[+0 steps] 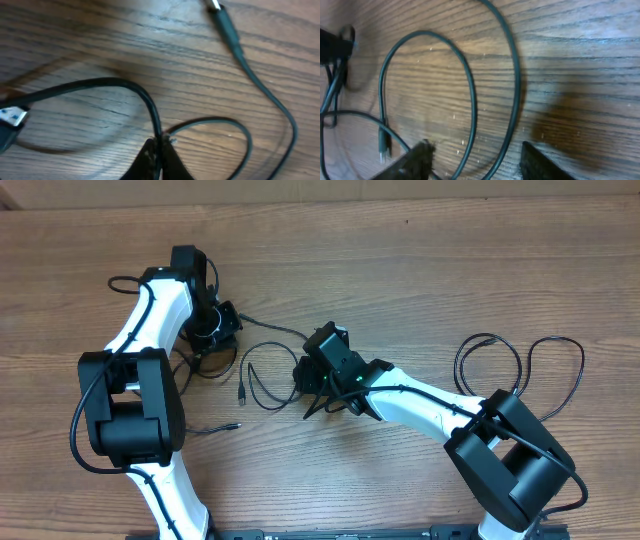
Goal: Untangle cables
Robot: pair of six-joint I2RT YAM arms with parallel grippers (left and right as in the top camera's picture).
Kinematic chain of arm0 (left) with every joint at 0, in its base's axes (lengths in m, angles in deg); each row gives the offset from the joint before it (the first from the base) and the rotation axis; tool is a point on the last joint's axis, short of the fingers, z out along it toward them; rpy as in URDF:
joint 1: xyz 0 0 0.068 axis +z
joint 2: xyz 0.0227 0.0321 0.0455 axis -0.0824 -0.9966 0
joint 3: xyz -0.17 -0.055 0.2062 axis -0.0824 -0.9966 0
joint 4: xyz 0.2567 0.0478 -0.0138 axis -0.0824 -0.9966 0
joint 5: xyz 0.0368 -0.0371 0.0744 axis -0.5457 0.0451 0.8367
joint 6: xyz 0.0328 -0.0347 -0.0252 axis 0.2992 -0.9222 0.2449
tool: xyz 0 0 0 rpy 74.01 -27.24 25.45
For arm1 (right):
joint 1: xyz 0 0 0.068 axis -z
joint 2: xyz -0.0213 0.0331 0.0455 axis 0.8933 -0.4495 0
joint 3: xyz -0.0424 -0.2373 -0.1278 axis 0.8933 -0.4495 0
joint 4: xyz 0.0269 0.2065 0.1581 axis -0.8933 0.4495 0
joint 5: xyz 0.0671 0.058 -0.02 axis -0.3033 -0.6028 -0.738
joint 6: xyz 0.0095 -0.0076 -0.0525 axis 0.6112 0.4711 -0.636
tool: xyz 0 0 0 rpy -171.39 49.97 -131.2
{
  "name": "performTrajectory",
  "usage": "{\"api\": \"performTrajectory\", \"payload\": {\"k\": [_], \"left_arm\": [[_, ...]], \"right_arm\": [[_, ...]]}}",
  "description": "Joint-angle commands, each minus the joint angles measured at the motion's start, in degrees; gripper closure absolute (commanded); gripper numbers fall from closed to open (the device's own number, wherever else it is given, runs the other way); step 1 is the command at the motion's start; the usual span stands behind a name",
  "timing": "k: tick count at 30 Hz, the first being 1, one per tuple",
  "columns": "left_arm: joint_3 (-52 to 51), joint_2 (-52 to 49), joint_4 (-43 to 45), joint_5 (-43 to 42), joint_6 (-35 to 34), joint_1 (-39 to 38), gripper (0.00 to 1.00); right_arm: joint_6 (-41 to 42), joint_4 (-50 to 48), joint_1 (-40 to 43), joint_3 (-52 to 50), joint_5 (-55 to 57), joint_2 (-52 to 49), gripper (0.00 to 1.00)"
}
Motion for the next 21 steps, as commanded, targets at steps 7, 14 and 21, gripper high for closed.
{"api": "performTrajectory", "payload": {"k": [7,14,21], "left_arm": [[0.15,0.92,-0.35,-9.68,1.25,3.17,0.3],[5.99,0.92,-0.87,-24.7,2.14,8.26,0.06],[9.73,0.92,-0.79,-27.43,-6.1,12.33,0.01]], "right_arm": [[-0.66,-0.35,-0.22,-0.35,-3.08,0.04,0.31],[-1.9,0.52,-0.07,-0.35,-3.15,0.04,0.24],[-2.25,-0.59,0.15,-0.17,-6.08,0.04,0.29]]}}
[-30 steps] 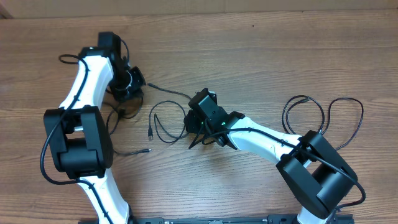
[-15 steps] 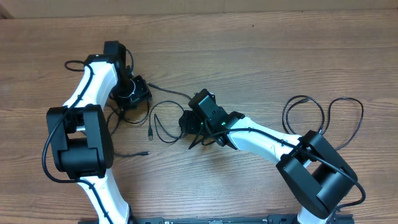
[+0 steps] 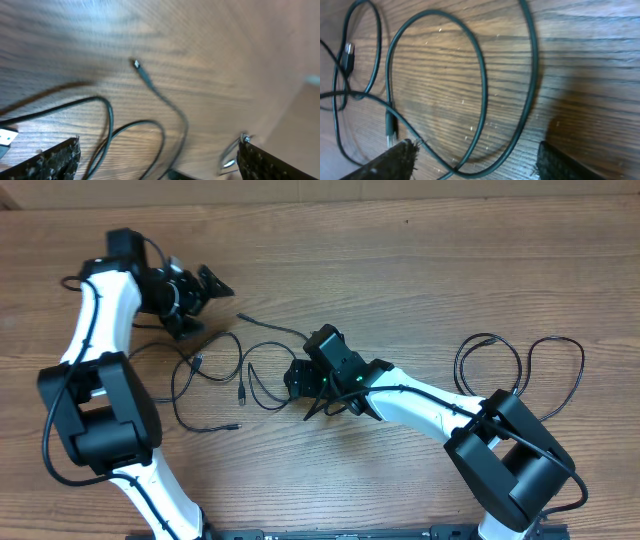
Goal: Untangle cables
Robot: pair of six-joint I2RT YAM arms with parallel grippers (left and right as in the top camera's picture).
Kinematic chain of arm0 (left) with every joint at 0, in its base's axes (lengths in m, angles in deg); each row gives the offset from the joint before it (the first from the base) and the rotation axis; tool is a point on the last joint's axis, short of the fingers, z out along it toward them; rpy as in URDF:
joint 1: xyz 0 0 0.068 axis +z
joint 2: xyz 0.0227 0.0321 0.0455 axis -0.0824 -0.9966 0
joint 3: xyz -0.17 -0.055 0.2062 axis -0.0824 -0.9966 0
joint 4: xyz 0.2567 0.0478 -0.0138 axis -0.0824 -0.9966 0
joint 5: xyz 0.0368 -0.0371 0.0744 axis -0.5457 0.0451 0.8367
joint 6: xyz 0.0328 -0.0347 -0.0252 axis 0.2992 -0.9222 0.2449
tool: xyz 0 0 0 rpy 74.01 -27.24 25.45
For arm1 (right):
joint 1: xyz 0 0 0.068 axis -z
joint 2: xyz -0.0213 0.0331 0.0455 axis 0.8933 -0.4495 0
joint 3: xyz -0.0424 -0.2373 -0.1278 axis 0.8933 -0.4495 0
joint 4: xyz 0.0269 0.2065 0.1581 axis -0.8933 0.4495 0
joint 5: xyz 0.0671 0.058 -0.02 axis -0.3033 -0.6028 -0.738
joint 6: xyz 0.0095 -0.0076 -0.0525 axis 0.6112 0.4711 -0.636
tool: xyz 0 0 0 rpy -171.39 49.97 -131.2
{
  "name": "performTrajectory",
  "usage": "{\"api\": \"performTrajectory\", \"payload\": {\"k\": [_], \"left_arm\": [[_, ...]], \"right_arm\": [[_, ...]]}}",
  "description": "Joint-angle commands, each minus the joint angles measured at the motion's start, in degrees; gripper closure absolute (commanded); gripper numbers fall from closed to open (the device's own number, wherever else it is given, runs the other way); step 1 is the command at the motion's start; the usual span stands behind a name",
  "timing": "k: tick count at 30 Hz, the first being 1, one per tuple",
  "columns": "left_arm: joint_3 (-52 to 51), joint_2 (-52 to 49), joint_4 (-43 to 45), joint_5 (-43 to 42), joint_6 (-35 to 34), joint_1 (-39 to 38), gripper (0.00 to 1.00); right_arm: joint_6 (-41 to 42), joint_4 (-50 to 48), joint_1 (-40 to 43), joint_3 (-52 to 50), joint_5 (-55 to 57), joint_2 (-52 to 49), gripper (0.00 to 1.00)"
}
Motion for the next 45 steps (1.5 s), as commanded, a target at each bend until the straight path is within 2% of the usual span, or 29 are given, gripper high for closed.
{"api": "performTrajectory", "payload": {"k": [1,4,8,11,14,17,31,34,42,45], "left_arm": [[0.96,0.9,-0.2,-3.06,-4.63,0.94,0.0],[0.94,0.9,-0.17,0.61,-4.55,0.92,0.0],[0.94,0.9,-0.17,10.56,-4.55,0.87,0.01],[0.94,0.9,-0.17,18.16,-4.55,0.87,0.0],[0.94,0.9,-0.17,24.39,-4.52,0.87,0.0],[0.94,0.9,-0.17,27.67,-4.52,0.87,0.0],[0.94,0.9,-0.17,28.55,-4.52,0.87,0.0],[0.94,0.9,-0.17,28.57,-4.52,0.87,0.01],[0.94,0.9,-0.17,28.57,-4.52,0.87,0.0],[0.94,0.9,-0.17,28.57,-4.52,0.87,0.01]], "right_arm": [[-0.94,-0.96,0.42,0.33,-3.1,0.04,0.32],[-2.08,-0.7,1.66,3.13,-9.55,0.04,0.35],[-2.12,0.74,2.25,7.74,-17.75,0.04,0.34],[-5.31,1.07,1.66,9.99,-22.27,0.04,0.34],[-6.86,0.83,0.37,10.27,-21.18,0.04,0.32],[-8.09,2.56,-1.31,10.21,-14.75,0.04,0.32],[-8.13,4.04,-8.22,10.12,2.71,0.04,0.32],[-8.11,4.0,-8.5,10.12,5.16,0.02,0.35],[-8.09,1.99,-8.5,10.12,4.9,-1.29,0.34],[-8.07,0.26,-8.5,10.12,1.29,-3.13,0.25]]}}
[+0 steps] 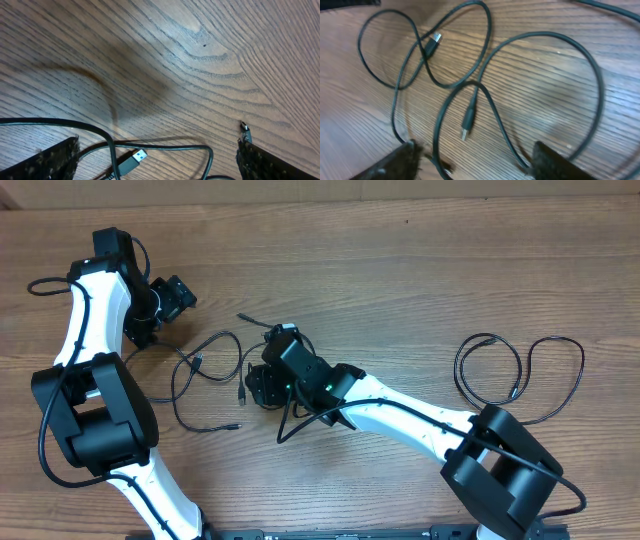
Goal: Untangle cables
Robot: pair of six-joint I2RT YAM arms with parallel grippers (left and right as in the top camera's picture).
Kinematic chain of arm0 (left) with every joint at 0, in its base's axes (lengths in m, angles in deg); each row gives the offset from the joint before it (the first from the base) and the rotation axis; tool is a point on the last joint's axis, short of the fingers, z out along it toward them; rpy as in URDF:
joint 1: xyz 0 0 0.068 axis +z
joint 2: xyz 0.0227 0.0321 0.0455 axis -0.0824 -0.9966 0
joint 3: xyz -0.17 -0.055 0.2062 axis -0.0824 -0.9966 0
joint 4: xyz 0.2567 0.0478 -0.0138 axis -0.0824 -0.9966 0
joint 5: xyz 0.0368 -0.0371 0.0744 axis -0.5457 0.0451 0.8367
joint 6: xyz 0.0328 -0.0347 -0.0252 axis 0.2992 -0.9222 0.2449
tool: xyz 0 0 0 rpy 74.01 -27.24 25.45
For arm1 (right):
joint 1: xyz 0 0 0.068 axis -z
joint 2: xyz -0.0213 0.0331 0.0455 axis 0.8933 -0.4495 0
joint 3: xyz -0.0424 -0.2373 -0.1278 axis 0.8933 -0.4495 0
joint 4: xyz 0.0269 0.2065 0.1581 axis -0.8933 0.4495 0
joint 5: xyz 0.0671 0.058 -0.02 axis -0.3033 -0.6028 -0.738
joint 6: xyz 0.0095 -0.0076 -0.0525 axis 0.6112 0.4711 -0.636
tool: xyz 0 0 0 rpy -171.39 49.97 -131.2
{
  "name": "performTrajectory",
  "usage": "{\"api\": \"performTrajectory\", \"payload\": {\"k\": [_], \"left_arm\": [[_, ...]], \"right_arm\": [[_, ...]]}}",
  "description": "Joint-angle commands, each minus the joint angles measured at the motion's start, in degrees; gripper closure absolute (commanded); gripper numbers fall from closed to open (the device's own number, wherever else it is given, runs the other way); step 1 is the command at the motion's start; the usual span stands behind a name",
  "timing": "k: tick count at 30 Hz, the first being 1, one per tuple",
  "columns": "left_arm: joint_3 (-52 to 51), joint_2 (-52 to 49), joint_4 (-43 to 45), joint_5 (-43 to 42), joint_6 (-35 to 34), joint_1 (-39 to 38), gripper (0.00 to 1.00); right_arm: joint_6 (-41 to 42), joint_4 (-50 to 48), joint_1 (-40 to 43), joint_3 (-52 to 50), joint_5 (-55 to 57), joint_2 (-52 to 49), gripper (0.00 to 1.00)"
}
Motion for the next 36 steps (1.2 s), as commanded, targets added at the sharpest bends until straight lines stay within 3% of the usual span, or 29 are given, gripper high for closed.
{"api": "performTrajectory", "payload": {"k": [1,5,6,9,14,16,21,25,30,36], "left_arm": [[0.81,0.9,-0.09,0.68,-0.79,-0.15,0.0],[0.81,0.9,-0.09,0.68,-0.79,-0.15,0.0],[0.81,0.9,-0.09,0.68,-0.79,-0.15,0.0],[0.81,0.9,-0.11,0.66,-0.79,-0.15,0.0],[0.81,0.9,-0.09,0.68,-0.79,-0.15,0.0],[0.81,0.9,-0.09,0.68,-0.79,-0.09,0.01],[0.81,0.9,-0.09,0.66,-0.79,-0.11,0.01],[0.81,0.9,-0.09,0.68,-0.79,-0.09,0.0],[0.81,0.9,-0.09,0.68,-0.79,-0.09,0.01],[0.81,0.9,-0.09,0.68,-0.79,-0.09,0.0]], "right_arm": [[-0.48,-1.16,-0.28,0.7,-3.17,-2.89,0.24],[-0.5,-1.57,-0.28,0.7,-3.52,-4.59,0.25],[-0.5,-1.49,-0.26,0.7,-3.5,-4.87,0.3],[-0.5,0.0,-0.24,0.7,-1.38,-5.07,0.58],[-0.5,1.42,0.94,0.76,-0.5,-4.72,0.84],[-0.48,2.32,1.7,0.76,-0.48,-4.31,0.88],[-0.46,4.85,3.72,0.76,2.19,-4.09,0.88],[-0.46,7.96,4.79,0.74,8.0,-4.11,0.7],[-0.48,8.59,5.27,0.74,8.74,-4.83,0.6],[-0.74,4.79,5.27,0.74,8.76,-7.5,0.33]]}}
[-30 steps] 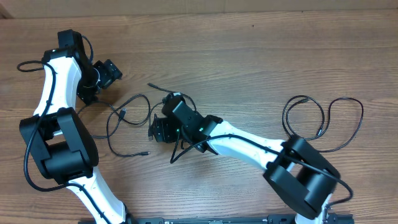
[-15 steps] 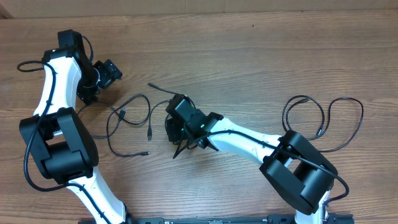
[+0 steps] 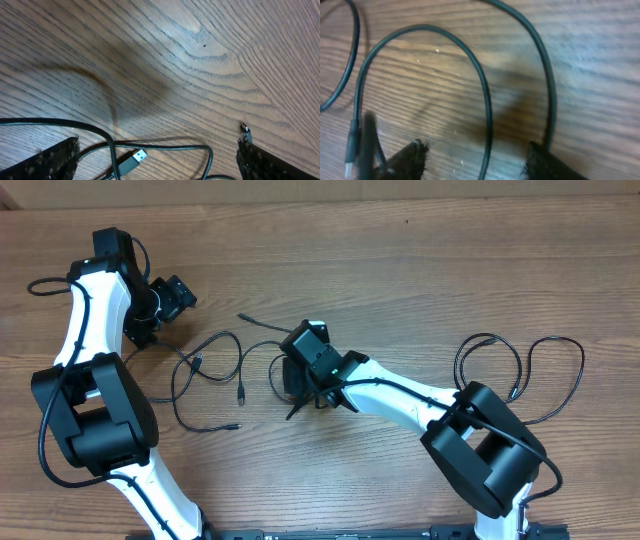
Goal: Untangle cables
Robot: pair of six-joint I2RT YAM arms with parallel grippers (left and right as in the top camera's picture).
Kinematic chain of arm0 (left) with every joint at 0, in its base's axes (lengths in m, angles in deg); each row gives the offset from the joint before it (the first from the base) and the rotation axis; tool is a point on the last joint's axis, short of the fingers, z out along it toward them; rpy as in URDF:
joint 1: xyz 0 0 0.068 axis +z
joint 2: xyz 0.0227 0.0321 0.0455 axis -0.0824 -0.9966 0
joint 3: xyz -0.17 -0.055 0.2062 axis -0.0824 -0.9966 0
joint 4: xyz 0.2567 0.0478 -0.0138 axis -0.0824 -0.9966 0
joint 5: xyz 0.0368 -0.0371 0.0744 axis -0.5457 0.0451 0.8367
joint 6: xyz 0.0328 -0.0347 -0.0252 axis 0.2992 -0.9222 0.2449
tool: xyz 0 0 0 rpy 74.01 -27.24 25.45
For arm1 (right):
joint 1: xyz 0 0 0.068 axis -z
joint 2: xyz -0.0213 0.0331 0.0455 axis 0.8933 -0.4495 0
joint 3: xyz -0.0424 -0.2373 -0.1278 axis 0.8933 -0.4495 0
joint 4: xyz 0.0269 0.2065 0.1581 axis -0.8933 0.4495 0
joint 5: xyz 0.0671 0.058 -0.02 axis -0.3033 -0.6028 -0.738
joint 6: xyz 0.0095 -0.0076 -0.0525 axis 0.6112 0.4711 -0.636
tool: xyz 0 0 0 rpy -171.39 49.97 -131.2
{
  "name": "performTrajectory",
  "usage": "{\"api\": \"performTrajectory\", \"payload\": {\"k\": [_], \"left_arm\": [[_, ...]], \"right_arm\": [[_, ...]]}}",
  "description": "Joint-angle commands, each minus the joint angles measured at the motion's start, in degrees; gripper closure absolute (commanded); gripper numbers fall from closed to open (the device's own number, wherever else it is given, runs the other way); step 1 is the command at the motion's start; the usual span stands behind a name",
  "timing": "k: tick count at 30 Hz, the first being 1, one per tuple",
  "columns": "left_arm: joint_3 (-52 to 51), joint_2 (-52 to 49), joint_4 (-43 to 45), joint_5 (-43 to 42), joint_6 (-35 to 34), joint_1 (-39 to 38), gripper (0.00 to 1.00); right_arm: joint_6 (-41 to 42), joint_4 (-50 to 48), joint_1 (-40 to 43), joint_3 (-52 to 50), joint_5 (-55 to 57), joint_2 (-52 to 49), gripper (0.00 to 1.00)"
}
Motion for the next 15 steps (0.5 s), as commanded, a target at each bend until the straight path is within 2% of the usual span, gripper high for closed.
{"api": "performTrajectory", "payload": {"k": [1,6,11,13,15], "left_arm": [[0.81,0.9,-0.09,0.68,-0.79,-0.11,0.01],[0.81,0.9,-0.11,0.68,-0.79,-0.11,0.01],[0.81,0.9,-0.09,0.68,-0.79,-0.11,0.01],[0.81,0.9,-0.09,0.68,-0.79,-0.11,0.0],[0.81,0.9,-0.09,0.68,-0.79,-0.11,0.0]], "right_arm": [[-1.79,-2.12,-0.04,0.59,1.27,-2.27,0.31],[-9.73,-6.32,-0.04,0.59,1.73,-3.54,0.3],[-10.84,-8.13,0.02,0.59,3.63,-4.83,0.31],[-10.84,-8.09,0.02,0.59,3.63,-5.07,0.37],[-10.84,-7.93,0.02,0.59,3.61,-5.09,0.5]]}}
